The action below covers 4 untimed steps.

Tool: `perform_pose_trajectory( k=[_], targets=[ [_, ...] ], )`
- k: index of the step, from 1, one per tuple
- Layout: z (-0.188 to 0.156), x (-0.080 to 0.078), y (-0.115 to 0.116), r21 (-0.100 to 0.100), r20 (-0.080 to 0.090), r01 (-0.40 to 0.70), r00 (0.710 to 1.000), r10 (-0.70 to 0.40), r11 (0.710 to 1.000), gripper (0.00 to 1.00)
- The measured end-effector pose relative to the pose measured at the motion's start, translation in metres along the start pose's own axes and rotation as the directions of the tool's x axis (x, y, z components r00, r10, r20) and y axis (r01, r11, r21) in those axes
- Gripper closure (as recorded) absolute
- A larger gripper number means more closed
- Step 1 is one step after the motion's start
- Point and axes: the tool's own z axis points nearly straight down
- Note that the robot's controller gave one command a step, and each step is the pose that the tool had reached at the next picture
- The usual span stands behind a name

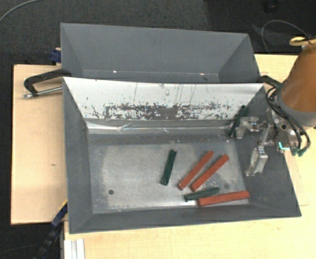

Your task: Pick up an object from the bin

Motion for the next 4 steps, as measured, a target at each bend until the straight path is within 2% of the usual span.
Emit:
perform_pose_trajectory(
  k=[1,2,3,4],
  targets=[
    [0.091,-0.015,0.055,-0.001,0.002,0.239,0.971,-0.239,0.971,0.00],
    [0.137,-0.024,0.069,0.000,0.002,0.242,0.970,-0.242,0.970,0.00],
    [0.134,-0.025,0.068,0.003,0.006,0.241,0.971,-0.241,0.971,1.00],
    [-0.005,0.013,0.118,0.008,0.013,0.507,0.862,-0.508,0.862,1.00]
  ],
)
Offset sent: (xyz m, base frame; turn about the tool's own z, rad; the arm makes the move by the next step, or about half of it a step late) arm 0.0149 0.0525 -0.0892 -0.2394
